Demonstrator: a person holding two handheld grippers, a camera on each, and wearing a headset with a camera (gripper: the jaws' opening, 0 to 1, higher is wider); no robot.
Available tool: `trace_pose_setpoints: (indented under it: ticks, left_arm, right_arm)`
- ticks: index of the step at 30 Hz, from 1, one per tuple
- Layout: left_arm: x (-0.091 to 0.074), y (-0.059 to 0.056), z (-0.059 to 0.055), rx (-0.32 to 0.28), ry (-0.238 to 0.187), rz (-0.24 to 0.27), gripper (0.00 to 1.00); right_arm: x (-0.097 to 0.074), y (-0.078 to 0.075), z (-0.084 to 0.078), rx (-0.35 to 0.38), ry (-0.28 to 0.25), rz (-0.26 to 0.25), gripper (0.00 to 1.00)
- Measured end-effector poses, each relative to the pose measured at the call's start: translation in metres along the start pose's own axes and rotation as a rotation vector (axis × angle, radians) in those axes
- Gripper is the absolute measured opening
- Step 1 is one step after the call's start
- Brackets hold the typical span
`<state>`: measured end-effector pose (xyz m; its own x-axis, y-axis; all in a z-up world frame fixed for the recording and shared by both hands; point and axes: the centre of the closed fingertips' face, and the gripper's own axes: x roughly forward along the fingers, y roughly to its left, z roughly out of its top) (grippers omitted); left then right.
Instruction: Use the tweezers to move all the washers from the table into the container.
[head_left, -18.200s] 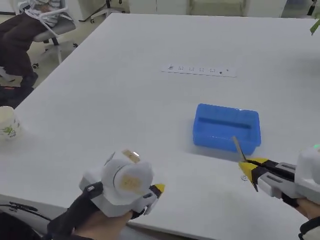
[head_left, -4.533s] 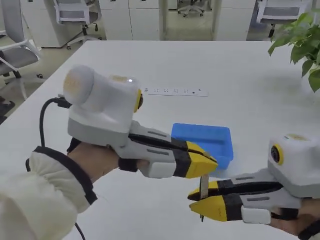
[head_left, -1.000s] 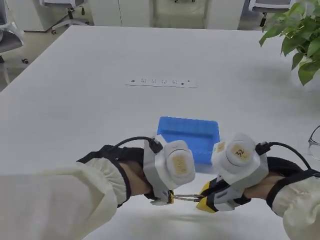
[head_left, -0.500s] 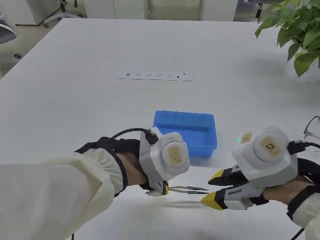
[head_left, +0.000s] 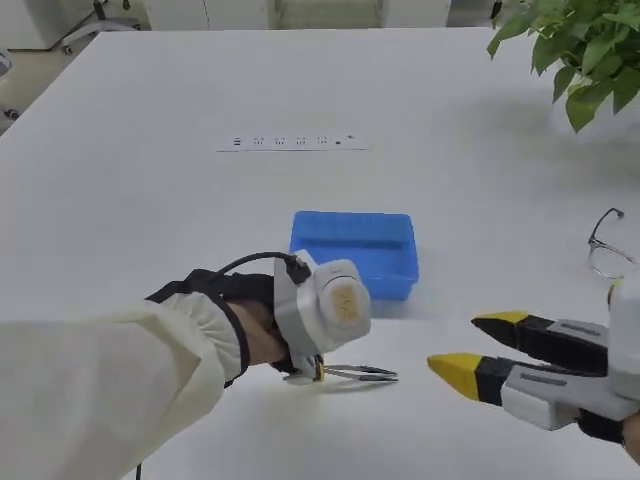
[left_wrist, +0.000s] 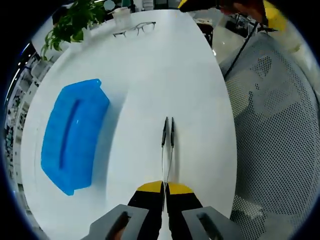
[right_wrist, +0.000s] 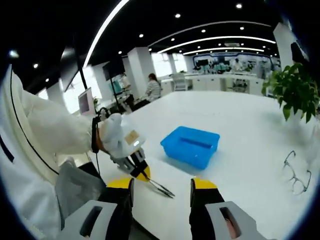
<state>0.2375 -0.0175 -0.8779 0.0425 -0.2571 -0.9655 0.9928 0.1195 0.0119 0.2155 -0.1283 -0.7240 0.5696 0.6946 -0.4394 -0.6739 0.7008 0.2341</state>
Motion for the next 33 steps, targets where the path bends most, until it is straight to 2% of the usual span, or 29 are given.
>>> trace_pose_setpoints:
  ticks: [2, 3, 4, 5, 7, 8, 9, 11, 12, 13, 14, 15, 17, 19, 20, 21, 23, 25, 28, 30, 33]
  left_arm:
    - [0.002, -0.001, -0.001, -0.018, 0.009, -0.007, 0.0]
    - [0.003, -0.002, -0.002, -0.017, 0.013, -0.012, 0.0]
    - [0.004, -0.003, -0.003, -0.009, 0.019, -0.008, 0.0]
    - [0.003, -0.003, -0.002, -0.001, 0.016, -0.01, 0.0]
    - [0.003, -0.002, -0.002, -0.004, 0.018, -0.007, 0.0]
    - [0.003, -0.002, -0.002, -0.006, 0.018, -0.008, 0.0]
    - [0.003, -0.002, -0.002, -0.018, 0.017, -0.011, 0.0]
    - [0.003, -0.001, -0.002, -0.033, 0.017, -0.015, 0.0]
    - [0.003, -0.001, -0.002, -0.035, 0.017, -0.016, 0.0]
    - [0.003, -0.001, -0.002, -0.036, 0.018, -0.016, 0.0]
    - [0.003, -0.002, -0.003, -0.036, 0.018, -0.014, 0.0]
    - [0.003, -0.002, -0.003, -0.035, 0.018, -0.012, 0.0]
    - [0.004, -0.002, -0.003, -0.03, 0.019, -0.006, 0.0]
    - [0.003, -0.002, -0.003, -0.027, 0.022, -0.004, 0.0]
    - [0.003, -0.001, -0.003, -0.025, 0.022, -0.005, 0.0]
    - [0.003, -0.001, -0.003, -0.024, 0.022, -0.006, 0.0]
    - [0.003, -0.002, -0.003, -0.024, 0.02, -0.007, 0.0]
    - [0.004, -0.001, -0.003, -0.035, 0.013, -0.008, 0.0]
    - [0.004, -0.002, -0.003, -0.03, 0.009, -0.012, 0.0]
    - [0.004, -0.002, -0.003, -0.028, 0.009, -0.013, 0.0]
    - [0.004, -0.002, -0.003, -0.035, 0.014, -0.011, 0.0]
  right_arm:
    - [-0.009, -0.004, 0.011, 0.024, -0.076, -0.04, 0.39]
    - [-0.013, -0.004, 0.016, 0.057, -0.111, -0.052, 0.39]
    - [-0.019, -0.004, 0.025, 0.081, -0.171, -0.062, 0.37]
    - [-0.024, -0.004, 0.029, 0.084, -0.198, -0.065, 0.33]
    - [-0.039, -0.014, 0.046, 0.025, -0.321, -0.155, 0.13]
    - [-0.045, -0.014, 0.052, -0.01, -0.355, -0.177, 0.04]
    - [-0.045, -0.012, 0.052, -0.006, -0.353, -0.17, 0.0]
    - [-0.048, -0.011, 0.054, -0.023, -0.362, -0.184, 0.0]
    - [-0.048, -0.007, 0.056, -0.049, -0.366, -0.153, 0.0]
    - [-0.048, 0.002, 0.058, -0.073, -0.372, -0.093, 0.0]
    - [-0.051, 0.005, 0.064, -0.045, -0.416, -0.075, 0.0]
    - [-0.052, 0.0, 0.063, -0.038, -0.405, -0.105, 0.0]
    - [-0.05, 0.001, 0.061, -0.067, -0.385, -0.119, 0.0]
    - [-0.048, 0.001, 0.058, -0.063, -0.36, -0.122, 0.0]
    - [-0.046, 0.001, 0.056, -0.057, -0.348, -0.123, 0.0]
    - [-0.046, 0.0, 0.049, -0.021, -0.316, -0.139, 0.0]
    - [-0.047, -0.002, 0.046, -0.024, -0.302, -0.158, 0.08]
    - [-0.049, -0.001, 0.042, -0.054, -0.28, -0.177, 0.09]
    - [-0.05, -0.004, 0.032, -0.051, -0.242, -0.207, 0.21]
    - [-0.052, -0.005, 0.027, -0.063, -0.227, -0.226, 0.25]
    - [-0.055, -0.006, 0.022, -0.064, -0.216, -0.245, 0.37]
